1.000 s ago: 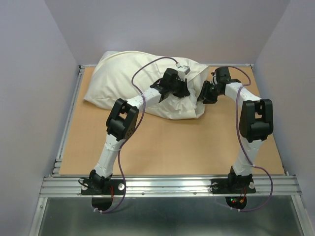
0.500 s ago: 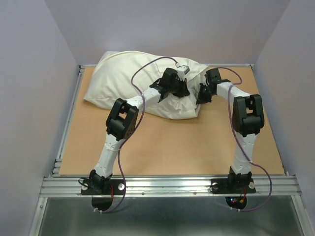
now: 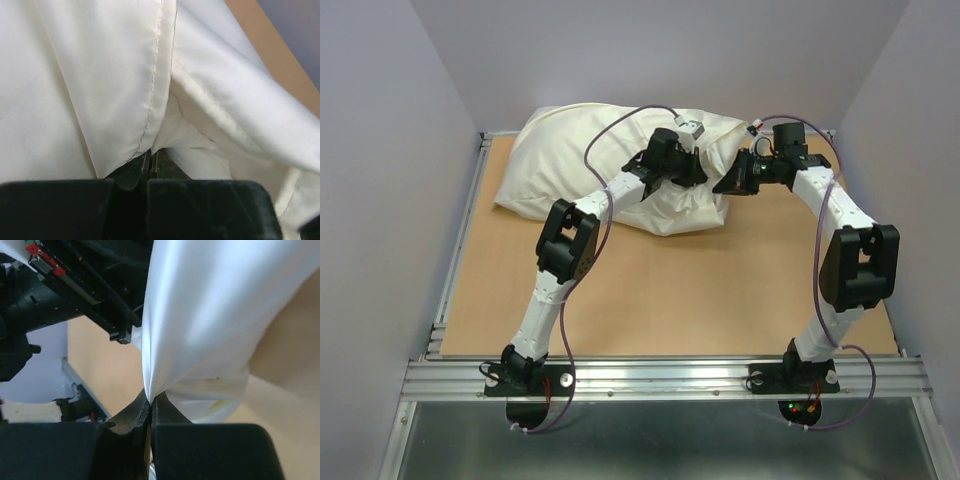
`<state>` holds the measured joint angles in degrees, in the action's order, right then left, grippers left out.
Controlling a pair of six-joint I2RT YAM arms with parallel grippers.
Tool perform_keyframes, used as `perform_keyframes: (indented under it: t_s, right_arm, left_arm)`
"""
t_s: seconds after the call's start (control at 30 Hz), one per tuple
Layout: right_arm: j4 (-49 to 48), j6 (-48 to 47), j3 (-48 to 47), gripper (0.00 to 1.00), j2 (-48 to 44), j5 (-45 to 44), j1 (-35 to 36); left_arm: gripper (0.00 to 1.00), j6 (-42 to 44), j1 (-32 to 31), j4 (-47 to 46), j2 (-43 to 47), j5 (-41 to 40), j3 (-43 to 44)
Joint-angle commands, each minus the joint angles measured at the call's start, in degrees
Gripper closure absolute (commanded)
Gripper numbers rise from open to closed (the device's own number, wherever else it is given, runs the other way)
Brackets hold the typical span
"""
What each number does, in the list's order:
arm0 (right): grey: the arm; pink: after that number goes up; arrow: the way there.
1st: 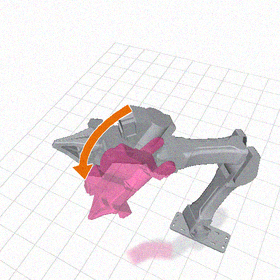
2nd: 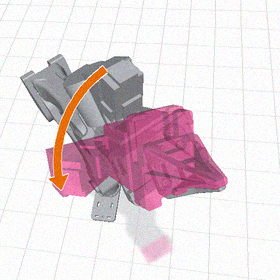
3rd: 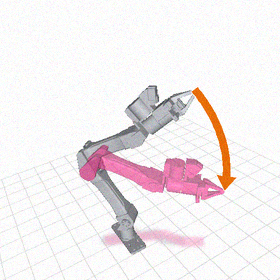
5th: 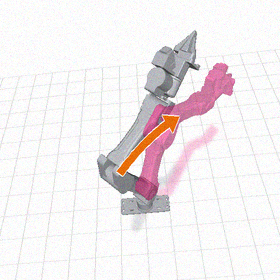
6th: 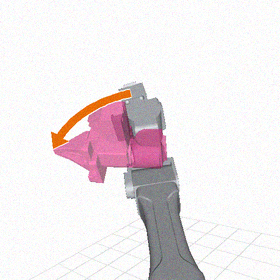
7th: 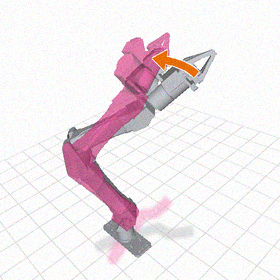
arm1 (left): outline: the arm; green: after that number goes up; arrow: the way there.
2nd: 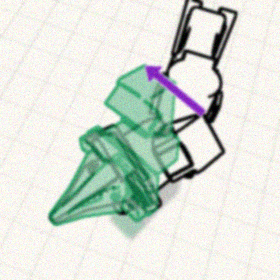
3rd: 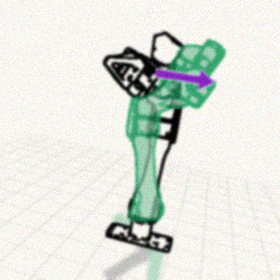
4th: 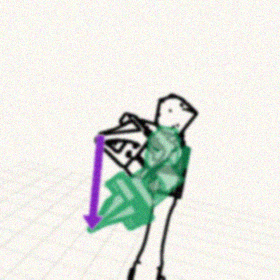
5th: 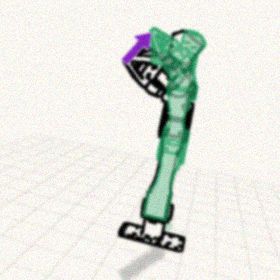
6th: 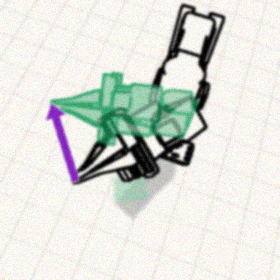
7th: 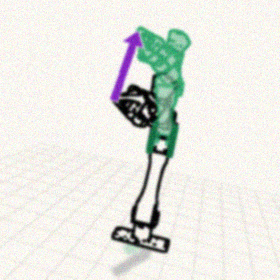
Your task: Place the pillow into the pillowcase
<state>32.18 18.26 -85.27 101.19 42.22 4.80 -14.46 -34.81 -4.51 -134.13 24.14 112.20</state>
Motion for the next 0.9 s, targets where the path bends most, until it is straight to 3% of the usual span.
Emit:
perform_keyframes:
  t_s: [0.0,0.13,0.23,0.4,0.53,0.67,0.7,0.73,0.87]
  right_arm:
    - [0.77,4.14,2.22,1.0,-1.25,20.42,0.39]
    - [0.77,8.97,3.88,1.0,-2.13,26.76,0.3]
    - [0.86,9.69,5.38,1.0,-1.61,26.52,0.3]
    - [1.04,8.81,4.16,0.99,1.81,18.0,-3.03]
    - [1.74,7.58,1.25,0.99,4.72,12.9,-7.34]
    - [2.27,6.17,0.64,0.99,5.42,11.4,-7.35]
    - [2.36,6.0,0.64,0.99,5.42,11.22,-7.35]
    - [2.36,5.74,0.64,0.99,5.42,11.31,-7.35]
    - [2.53,5.29,1.43,0.99,4.9,12.45,-7.35]
  left_arm:
    - [1.0,-0.04,-0.52,-1.73,-3.59,-2.08,4.08]
    - [1.0,-0.04,-0.61,-1.99,-4.22,-2.08,2.77]
    - [1.0,-0.04,-0.44,-2.34,-3.78,-2.08,2.06]
    - [1.0,-0.04,0.7,-5.15,-0.97,-2.08,-0.57]
    - [1.0,-0.04,0.97,-5.68,8.4,-2.08,-6.72]
    - [1.0,-0.04,0.71,-1.92,15.82,-2.08,-14.11]
    - [0.5,11.96,0.53,0.36,16.52,15.41,-14.12]
    - [0.49,18.87,0.27,5.34,17.31,15.5,-13.68]
    - [0.39,32.54,-1.58,14.17,18.37,14.79,-12.36]
